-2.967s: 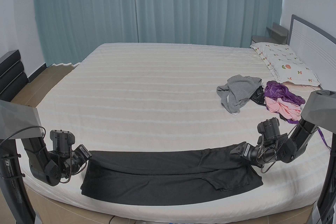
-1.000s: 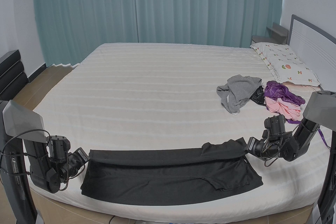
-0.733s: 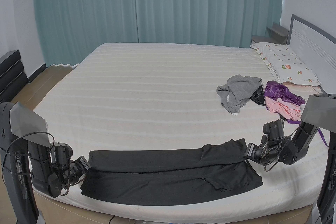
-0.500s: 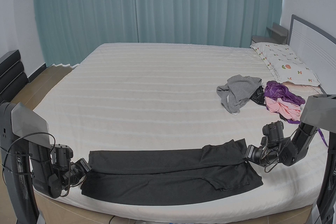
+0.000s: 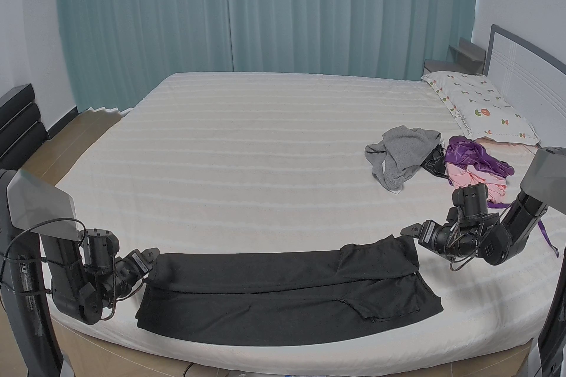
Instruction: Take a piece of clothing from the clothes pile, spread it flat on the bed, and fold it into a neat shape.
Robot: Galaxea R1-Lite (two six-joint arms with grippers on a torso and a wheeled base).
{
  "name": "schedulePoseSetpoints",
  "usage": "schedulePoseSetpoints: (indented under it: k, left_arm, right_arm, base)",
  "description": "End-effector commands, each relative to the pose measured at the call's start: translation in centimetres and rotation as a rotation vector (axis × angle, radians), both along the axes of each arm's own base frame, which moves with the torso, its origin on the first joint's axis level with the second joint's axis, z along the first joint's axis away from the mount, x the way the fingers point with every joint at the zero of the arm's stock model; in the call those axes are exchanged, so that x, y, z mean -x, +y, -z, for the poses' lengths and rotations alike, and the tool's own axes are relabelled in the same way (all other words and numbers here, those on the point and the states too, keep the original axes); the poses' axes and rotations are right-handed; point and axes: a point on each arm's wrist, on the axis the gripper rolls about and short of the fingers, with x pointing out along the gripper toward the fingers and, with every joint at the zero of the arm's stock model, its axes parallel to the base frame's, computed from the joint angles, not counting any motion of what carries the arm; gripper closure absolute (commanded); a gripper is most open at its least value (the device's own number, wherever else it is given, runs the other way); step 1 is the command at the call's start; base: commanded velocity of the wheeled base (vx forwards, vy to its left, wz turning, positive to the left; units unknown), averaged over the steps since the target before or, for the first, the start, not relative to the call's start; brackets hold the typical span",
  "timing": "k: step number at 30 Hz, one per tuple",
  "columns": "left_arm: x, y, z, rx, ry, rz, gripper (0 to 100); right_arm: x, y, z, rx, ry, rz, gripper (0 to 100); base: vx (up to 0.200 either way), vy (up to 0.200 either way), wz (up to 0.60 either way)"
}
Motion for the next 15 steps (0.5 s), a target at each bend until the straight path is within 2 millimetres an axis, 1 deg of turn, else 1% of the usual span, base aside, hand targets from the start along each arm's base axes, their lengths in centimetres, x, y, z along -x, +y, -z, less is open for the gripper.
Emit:
schedulePoseSetpoints:
  k: [1,3,4,6,10,12,15]
  left_arm:
    - [-3.2,0.1,-1.6,0.002,-0.105,-0.004,0]
    - [-4.1,0.1,-1.6,0.003,-0.099,-0.004,0]
    - [-4.6,0.0,-1.4,0.003,-0.082,-0.003,0]
    - [-5.5,-0.2,-0.1,0.006,-0.05,0.001,0]
    - [-6.3,-0.5,2.5,-0.005,0.0,0.017,0]
    - [-6.4,-0.6,2.9,-0.012,0.009,0.023,0]
    - [-6.3,-0.7,2.8,-0.017,0.009,0.028,0]
  right_arm:
    - [-1.5,0.0,0.1,-0.015,-0.027,0.003,0]
    - [-1.6,-0.1,1.1,-0.027,-0.002,-0.007,0]
    - [-1.6,-0.3,1.8,-0.034,0.02,-0.012,0]
    - [-1.7,-0.8,2.6,-0.033,0.038,-0.008,0]
    - [-2.0,-1.4,2.6,-0.051,0.036,-0.001,0]
    - [-2.0,-1.4,2.7,-0.058,0.04,-0.007,0]
    - [-1.9,-1.2,2.6,-0.06,0.04,-0.009,0]
  base:
    - [0.0,0.0,0.0]
    - [0.0,0.0,0.0]
    - [0.0,0.0,0.0]
    - [0.0,0.0,0.0]
    - [0.0,0.0,0.0]
    - [0.0,0.0,0.0]
    - [0.0,0.0,0.0]
